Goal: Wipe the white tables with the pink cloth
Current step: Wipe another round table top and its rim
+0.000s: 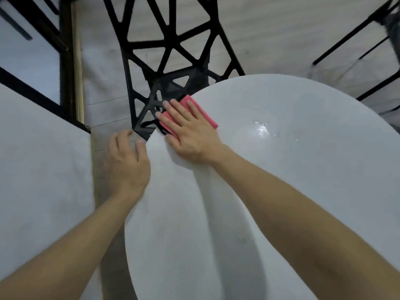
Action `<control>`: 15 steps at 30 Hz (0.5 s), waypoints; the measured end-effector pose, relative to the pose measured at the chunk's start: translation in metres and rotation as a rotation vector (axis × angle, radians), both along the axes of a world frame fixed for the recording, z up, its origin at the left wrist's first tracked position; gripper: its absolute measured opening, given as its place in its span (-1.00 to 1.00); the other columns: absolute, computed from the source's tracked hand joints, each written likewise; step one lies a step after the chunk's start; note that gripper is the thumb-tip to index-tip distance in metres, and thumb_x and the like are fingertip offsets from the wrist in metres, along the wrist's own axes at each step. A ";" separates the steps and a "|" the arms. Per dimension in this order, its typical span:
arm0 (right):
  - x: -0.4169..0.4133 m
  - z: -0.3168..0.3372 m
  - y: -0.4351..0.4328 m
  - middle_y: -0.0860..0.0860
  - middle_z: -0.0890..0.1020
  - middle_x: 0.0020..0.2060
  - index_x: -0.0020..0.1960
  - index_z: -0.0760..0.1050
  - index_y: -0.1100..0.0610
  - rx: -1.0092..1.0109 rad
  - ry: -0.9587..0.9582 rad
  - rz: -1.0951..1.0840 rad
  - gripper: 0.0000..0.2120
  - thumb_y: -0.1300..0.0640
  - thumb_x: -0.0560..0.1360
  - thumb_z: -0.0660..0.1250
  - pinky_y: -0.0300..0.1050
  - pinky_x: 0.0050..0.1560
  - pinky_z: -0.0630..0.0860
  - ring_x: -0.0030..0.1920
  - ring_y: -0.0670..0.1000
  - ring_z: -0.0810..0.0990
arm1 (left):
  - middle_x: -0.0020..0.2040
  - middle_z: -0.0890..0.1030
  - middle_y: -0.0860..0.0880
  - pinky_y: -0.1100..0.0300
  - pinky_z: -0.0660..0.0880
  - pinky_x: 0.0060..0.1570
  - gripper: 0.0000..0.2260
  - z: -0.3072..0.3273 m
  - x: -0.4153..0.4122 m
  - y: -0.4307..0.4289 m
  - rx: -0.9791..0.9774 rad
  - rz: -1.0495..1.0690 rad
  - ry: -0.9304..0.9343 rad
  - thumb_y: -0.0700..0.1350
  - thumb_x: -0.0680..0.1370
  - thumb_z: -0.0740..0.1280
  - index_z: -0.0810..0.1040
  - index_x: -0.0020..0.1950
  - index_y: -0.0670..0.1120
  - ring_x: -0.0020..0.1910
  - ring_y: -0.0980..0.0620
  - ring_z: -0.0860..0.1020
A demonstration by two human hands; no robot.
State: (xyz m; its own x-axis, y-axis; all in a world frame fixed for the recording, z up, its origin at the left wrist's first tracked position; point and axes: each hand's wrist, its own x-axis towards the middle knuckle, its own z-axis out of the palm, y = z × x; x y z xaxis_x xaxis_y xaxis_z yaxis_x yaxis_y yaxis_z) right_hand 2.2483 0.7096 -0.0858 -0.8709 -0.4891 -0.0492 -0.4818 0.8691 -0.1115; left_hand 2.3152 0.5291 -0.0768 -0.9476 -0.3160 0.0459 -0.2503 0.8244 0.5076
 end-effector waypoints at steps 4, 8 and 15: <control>-0.020 -0.001 0.070 -0.03 0.04 0.76 0.76 0.02 -0.13 -0.019 0.029 -0.093 -0.42 -0.15 0.75 -0.05 0.11 0.74 -0.16 0.75 0.00 -0.05 | 0.34 0.56 -0.17 -0.04 0.35 0.38 -0.70 -0.004 -0.064 0.035 -0.056 -0.120 0.009 -0.05 0.77 0.19 0.57 0.43 -0.09 0.35 -0.22 0.48; -0.033 0.004 0.231 0.01 0.01 0.76 0.77 0.00 -0.07 -0.029 0.003 -0.682 -0.38 -0.13 0.74 -0.03 0.11 0.74 -0.18 0.75 0.01 -0.07 | 0.39 0.54 -0.20 -0.19 0.41 0.37 -0.55 -0.019 -0.100 0.088 -0.122 -0.330 -0.090 0.11 0.80 0.08 0.39 0.65 -0.01 0.36 -0.26 0.48; -0.046 -0.002 0.174 0.11 0.02 0.76 0.77 0.03 0.00 -0.007 0.041 -0.872 -0.37 -0.13 0.73 -0.04 0.25 0.72 -0.18 0.76 0.09 -0.08 | 0.25 0.57 -0.18 -0.21 0.43 0.26 -0.47 -0.048 -0.096 0.105 -0.274 -0.302 -0.012 0.20 0.75 0.07 0.30 0.69 0.04 0.21 -0.23 0.53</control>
State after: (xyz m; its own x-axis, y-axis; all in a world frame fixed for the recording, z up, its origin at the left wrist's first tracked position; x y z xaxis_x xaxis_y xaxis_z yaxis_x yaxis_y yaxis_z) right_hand 2.2023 0.8838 -0.0877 -0.9356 0.3529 -0.0087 0.3515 0.9290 -0.1155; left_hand 2.2194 0.6345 -0.1246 -0.9970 -0.0011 0.0778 0.0191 0.9660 0.2578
